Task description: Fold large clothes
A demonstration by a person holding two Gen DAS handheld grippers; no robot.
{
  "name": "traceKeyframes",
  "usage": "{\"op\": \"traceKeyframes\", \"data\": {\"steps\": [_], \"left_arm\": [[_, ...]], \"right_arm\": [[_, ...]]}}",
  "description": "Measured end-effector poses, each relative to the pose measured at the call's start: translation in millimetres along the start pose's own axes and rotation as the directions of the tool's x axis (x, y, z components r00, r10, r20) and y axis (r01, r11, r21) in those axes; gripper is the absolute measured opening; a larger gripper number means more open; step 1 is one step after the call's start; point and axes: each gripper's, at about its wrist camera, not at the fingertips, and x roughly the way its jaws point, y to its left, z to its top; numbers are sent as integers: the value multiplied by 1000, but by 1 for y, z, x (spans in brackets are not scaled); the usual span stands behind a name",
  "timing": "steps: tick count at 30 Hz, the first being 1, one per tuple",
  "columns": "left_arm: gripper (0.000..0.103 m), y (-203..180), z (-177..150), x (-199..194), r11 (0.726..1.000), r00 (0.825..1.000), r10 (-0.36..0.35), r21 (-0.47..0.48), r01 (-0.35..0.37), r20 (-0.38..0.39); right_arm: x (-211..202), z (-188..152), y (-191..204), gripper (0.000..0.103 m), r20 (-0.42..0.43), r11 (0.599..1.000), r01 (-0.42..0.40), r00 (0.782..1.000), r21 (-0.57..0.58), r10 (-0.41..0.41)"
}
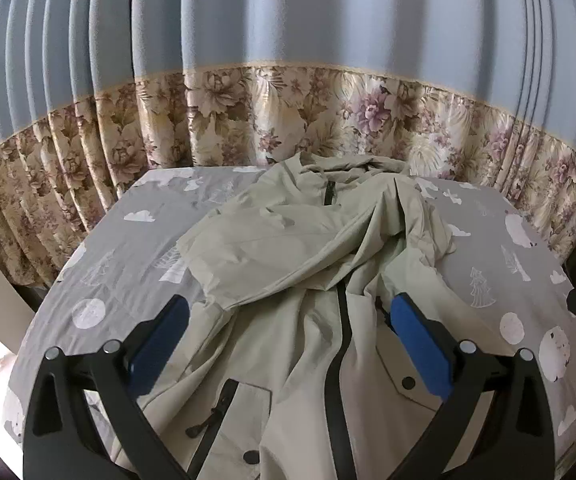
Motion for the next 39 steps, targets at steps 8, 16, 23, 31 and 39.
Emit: {"op": "traceKeyframes", "data": {"steps": [8, 16, 23, 31, 39], "left_arm": [[101, 6, -19, -41, 1000, 1000, 13, 2, -13, 26], [101, 4, -42, -79, 1000, 999, -6, 2, 6, 34], [101, 1, -56, -98, 1000, 999, -20, 9, 19, 41], [101, -5, -59, -106, 999, 998, -38, 22, 37, 43], [101, -7, -61, -92, 999, 999, -36, 9, 36, 0]], "right_arm": [[-24, -17, 23, 100, 11, 999, -21, 1000, -27, 22], [-56, -31, 46, 100, 43, 997, -43, 998, -56, 46], [-73, -39, 61, 100, 61, 995, -47, 997, -87, 52], [-82, -41, 65, 100, 69, 995, -36, 997, -97, 42], [-74, -40, 61, 100, 42, 995, -48, 998, -92, 52]]}}
